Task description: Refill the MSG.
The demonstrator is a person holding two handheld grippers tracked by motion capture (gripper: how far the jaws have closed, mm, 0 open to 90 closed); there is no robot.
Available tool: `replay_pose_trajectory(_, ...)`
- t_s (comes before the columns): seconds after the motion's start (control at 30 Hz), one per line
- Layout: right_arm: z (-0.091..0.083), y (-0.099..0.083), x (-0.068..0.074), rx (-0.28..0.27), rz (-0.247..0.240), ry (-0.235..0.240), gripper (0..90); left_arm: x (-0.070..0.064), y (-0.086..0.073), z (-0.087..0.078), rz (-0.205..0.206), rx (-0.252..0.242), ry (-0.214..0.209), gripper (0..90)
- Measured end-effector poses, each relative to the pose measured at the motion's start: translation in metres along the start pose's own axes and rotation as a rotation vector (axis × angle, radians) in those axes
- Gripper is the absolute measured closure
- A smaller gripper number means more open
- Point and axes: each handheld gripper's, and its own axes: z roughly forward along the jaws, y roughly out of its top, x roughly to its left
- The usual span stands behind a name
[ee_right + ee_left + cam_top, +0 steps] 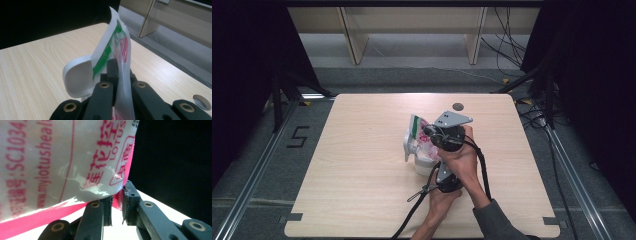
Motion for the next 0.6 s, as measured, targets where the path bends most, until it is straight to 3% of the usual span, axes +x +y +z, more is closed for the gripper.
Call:
replay_pose_trajectory(0.13,0.0003,0.0004,0.0008,0.006,-0.005,0.008,90.0,0.0001,0.0007,-0.0014,0.007,0.012,0.008,79.5)
replay_pose_trajectory(0.17,0.0000,0.0007,0.0010,0.003,-0.006,0.009,90.0,0.0007,0.0006,0.0004,0.012,0.004,-0.024,79.5)
replay_pose_trajectory(0.2,-0.0007,0.0011,0.0012,0.001,-0.007,0.004,90.0,0.0011,0.0005,0.0001,0.019,0.018,-0.029,79.6)
replay_pose_trajectory(0.23,-0.0006,0.0011,0.0017,-0.006,-0.006,-0.003,90.0,-0.0020,-0.0006,0.0003,-0.028,0.021,-0.043,79.5)
replay_pose_trajectory(0.6,-0.0031,0.0021,0.0000,-0.027,-0.004,-0.003,90.0,-0.0006,-0.0002,0.0003,-0.025,0.023,-0.039,79.5)
